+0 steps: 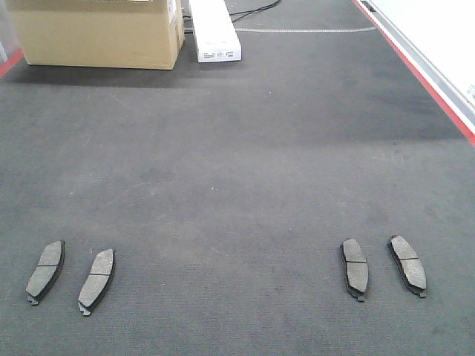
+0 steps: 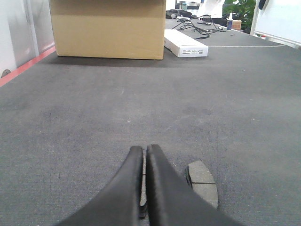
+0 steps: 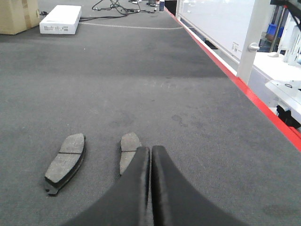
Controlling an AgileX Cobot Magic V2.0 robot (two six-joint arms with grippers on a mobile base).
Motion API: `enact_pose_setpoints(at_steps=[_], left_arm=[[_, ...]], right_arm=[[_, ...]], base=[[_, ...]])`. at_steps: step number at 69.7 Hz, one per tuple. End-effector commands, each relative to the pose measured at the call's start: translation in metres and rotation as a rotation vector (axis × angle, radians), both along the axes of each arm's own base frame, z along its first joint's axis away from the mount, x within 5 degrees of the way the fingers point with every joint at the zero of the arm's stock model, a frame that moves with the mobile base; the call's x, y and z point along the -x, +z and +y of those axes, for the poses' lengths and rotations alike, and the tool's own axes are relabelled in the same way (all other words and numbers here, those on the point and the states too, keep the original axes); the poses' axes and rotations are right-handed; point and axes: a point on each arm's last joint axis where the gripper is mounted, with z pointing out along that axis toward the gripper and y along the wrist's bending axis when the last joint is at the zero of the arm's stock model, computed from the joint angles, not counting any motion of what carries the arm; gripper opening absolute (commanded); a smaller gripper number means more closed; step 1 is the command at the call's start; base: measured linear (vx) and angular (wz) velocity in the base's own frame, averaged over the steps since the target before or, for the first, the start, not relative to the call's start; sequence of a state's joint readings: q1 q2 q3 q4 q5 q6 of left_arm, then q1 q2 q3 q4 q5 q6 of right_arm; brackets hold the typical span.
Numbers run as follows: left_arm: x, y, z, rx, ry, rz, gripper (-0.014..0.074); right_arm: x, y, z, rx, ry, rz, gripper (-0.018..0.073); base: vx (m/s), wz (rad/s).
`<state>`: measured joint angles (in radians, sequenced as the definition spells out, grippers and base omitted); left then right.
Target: Move and align brake pads A on conveyor
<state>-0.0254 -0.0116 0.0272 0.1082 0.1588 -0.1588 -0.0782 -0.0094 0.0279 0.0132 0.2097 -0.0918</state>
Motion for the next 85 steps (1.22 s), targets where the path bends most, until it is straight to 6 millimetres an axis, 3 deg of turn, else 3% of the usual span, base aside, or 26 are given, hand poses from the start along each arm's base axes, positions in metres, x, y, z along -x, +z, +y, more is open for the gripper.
enact_pose_setpoints(at_steps=[1, 14, 85], left_arm=[[-0.0004, -0.0020, -0.0006, 0.005, -0.005, -0.056, -0.0006], [-0.0004, -0.0020, -0.0006, 0.005, -0.005, -0.056, -0.0006], [-0.0004, -0.0020, -0.0006, 0.005, -0.005, -0.056, -0.0006]], right_arm=[[0.0000, 0.0047, -0.0003, 0.011, -0.005, -0.072, -0.0006], [-0.0002, 0.0046, 0.0038, 0.009, 0.068, -0.072, -0.0003], [-0.0002, 0.0035, 0.0033, 0.008, 0.061, -0.059, -0.0003]], base=[[0.00, 0.00], [0.00, 0.00], [0.00, 0.00]])
